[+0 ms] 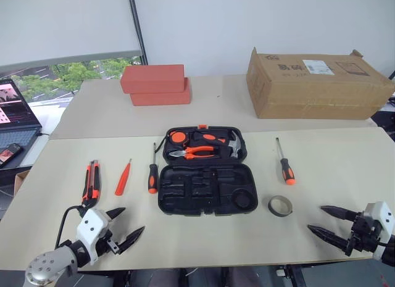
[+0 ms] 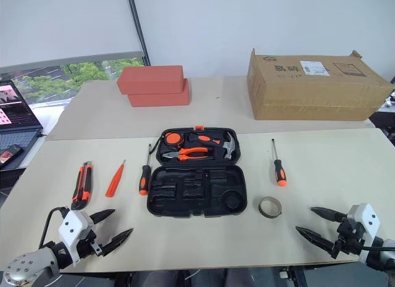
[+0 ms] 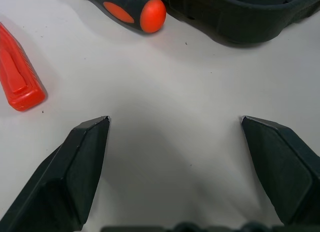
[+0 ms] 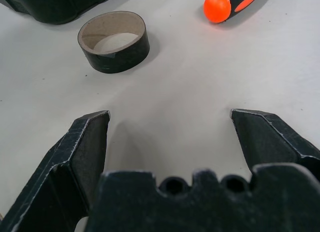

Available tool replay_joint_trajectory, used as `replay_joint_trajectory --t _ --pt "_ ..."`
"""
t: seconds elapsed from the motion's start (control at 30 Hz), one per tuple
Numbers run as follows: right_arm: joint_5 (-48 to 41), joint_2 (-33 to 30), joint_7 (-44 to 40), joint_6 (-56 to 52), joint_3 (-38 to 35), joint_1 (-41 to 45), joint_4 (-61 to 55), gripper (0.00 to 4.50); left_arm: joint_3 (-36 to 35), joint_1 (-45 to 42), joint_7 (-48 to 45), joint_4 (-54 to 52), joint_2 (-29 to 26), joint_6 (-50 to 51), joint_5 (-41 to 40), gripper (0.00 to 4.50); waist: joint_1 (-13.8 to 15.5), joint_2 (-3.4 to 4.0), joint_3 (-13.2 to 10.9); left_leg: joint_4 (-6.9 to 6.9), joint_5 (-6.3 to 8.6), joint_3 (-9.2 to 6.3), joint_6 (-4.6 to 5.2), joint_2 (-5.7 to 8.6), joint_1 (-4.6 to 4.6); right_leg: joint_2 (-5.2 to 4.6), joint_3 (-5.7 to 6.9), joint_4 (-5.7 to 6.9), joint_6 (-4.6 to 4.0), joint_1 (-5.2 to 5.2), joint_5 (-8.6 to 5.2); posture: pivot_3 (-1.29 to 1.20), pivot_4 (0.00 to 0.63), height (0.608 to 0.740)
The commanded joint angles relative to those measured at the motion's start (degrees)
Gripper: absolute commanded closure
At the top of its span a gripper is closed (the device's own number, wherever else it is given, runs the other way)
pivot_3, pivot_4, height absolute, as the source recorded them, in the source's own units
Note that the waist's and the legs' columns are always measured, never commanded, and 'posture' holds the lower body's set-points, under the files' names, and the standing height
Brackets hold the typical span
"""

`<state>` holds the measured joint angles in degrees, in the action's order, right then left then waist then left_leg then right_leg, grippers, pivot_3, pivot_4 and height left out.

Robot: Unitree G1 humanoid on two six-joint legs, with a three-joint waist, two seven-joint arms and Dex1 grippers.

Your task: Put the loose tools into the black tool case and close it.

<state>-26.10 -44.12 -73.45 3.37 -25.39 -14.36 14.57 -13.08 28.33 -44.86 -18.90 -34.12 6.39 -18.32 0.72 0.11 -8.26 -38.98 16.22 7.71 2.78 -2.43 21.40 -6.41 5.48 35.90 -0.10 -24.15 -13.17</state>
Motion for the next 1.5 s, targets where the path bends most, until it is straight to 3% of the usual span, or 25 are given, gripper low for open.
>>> replay_joint_trajectory --t 0.03,0.43,0.5,0.67,0.83,1.0,1.13,1.5 --pt "-1.4 0.2 0.4 0.7 -1.4 -0.3 -1.9 0.05 -0.9 0.3 0.0 -0.1 -0.4 -0.1 0.0 0.00 0.0 0.00 0.0 0.00 0.00 0.00 0.00 0.00 0.00 0.00 0.00 0.00 0.00 0.00 0.00 0.00 0.150 0.711" --pt "-3.6 -0.8 -0.6 -0.5 -2.7 0.2 -4.2 0.05 -3.2 0.1 2.2 -5.6 0.8 4.7 -5.8 0.00 0.0 -0.05 0.0 0.00 0.00 0.01 0.00 -0.01 0.02 0.00 0.00 0.00 0.00 -0.02 0.00 0.00 0.150 0.711" --pt "-5.8 -1.4 -1.5 -2.4 -3.1 0.5 -7.1 0.05 -4.4 -2.0 5.3 -9.1 1.3 9.6 -9.0 0.00 0.0 -0.06 0.0 0.00 0.00 0.00 0.00 -0.01 0.03 -0.01 -0.01 0.00 0.00 -0.02 0.00 0.00 0.150 0.711" --pt "-10.0 -5.1 -4.8 -7.1 -1.9 2.1 -16.3 0.05 -3.4 -17.2 23.4 -16.8 3.1 30.8 -12.4 0.00 0.7 -0.13 0.0 -0.05 -0.05 -0.02 -0.03 -0.01 -0.02 0.02 -0.04 0.06 0.06 0.10 0.16 0.00 0.150 0.711" --pt "-14.5 -7.5 -5.8 -13.1 0.1 7.9 -21.3 0.05 2.0 -31.3 34.1 -16.1 5.3 44.6 -9.9 0.00 0.4 -0.30 -0.1 -0.03 -0.11 0.09 -0.05 -0.01 -0.08 0.36 -0.22 0.10 -0.01 0.16 0.21 0.00 0.150 0.711" --pt "-15.5 -7.2 -4.8 -15.5 1.9 12.0 -25.3 0.05 5.3 -41.9 44.3 -13.7 11.9 56.8 -6.7 0.00 0.7 -0.57 -0.2 0.00 -0.21 0.06 -0.20 0.02 -0.04 0.47 -0.18 0.09 -0.40 0.15 0.45 0.00 0.150 0.711" --pt "-17.3 -6.8 -3.4 -18.1 1.9 13.4 -28.3 0.05 6.2 -43.7 46.6 -12.9 14.8 61.2 -5.3 0.00 0.7 -0.62 -0.3 0.04 -0.46 0.07 -0.63 0.02 -0.02 0.48 -0.18 0.08 -0.40 0.12 0.45 0.00 0.150 0.711" --pt "-17.0 -6.6 -4.1 -18.1 0.7 13.4 -27.4 0.05 6.1 -44.7 49.2 -8.7 18.8 65.9 -0.6 0.00 1.5 -0.68 -0.3 0.03 -0.36 0.01 -0.39 0.02 -0.05 0.46 -0.14 0.15 -0.29 0.12 0.39 0.00 0.150 0.711"
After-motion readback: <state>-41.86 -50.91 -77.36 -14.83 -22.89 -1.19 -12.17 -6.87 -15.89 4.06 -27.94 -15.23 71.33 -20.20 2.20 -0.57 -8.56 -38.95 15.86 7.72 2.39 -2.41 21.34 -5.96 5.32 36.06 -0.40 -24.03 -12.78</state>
